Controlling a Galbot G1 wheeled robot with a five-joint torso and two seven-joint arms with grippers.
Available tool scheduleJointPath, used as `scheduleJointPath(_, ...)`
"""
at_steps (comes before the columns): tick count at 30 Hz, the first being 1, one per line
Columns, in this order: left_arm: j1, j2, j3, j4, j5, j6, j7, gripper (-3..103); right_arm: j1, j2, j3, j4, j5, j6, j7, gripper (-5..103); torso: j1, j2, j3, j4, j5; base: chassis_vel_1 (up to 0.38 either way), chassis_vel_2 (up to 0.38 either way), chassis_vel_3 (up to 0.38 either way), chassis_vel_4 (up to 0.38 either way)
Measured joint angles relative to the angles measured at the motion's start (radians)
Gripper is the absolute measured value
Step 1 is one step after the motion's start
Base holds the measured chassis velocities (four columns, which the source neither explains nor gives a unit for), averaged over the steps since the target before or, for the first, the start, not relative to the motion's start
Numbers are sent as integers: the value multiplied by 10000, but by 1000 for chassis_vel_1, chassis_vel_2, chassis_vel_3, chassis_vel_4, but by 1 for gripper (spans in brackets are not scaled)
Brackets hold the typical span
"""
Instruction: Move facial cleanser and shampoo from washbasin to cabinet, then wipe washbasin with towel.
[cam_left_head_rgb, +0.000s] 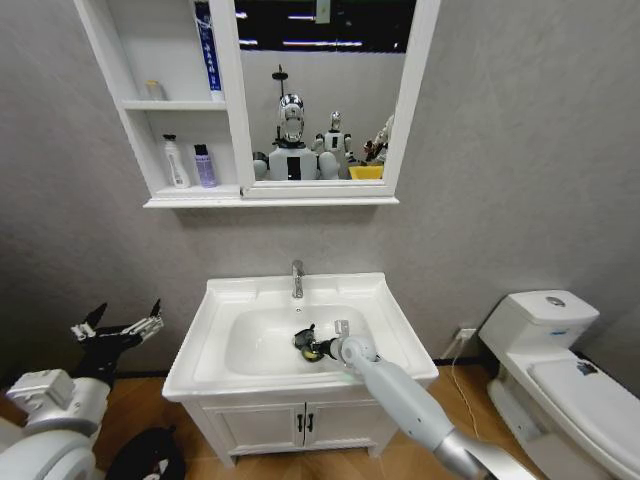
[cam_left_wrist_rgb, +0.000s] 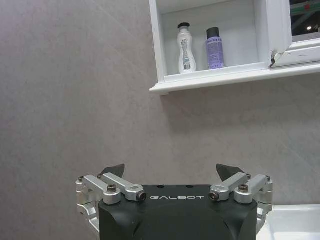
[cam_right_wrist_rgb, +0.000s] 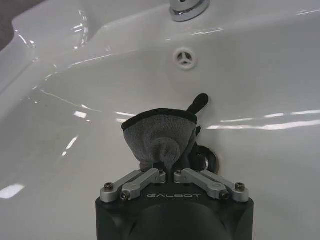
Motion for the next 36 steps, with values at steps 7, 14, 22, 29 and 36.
scheduleJointPath(7,172,31,-249,-79,-91,-2,1,100,217,367,-114,-353,192,173,-319,3,0,0,-1,0,1,0,0,0,0)
scheduleJointPath(14,251,118,-311,-97,-121,-2,3,100,431,706,-28,-1307,136,246,-469,3,0,1,-1,-2,0,0,0,0,0)
scheduleJointPath(22,194,183,-293,-94,-167,5,-28,100,475,782,105,-1717,429,-31,-597,3,-2,2,-3,-2,1,0,0,0,0)
scheduleJointPath(29,256,157,-373,-148,-172,9,-32,100,373,613,186,-1513,534,-204,-273,3,-2,2,-3,2,3,0,0,0,0)
scheduleJointPath(36,223,86,-205,-151,-119,16,-31,100,7,22,507,-554,760,-665,597,3,-2,2,-3,-3,2,0,0,0,0)
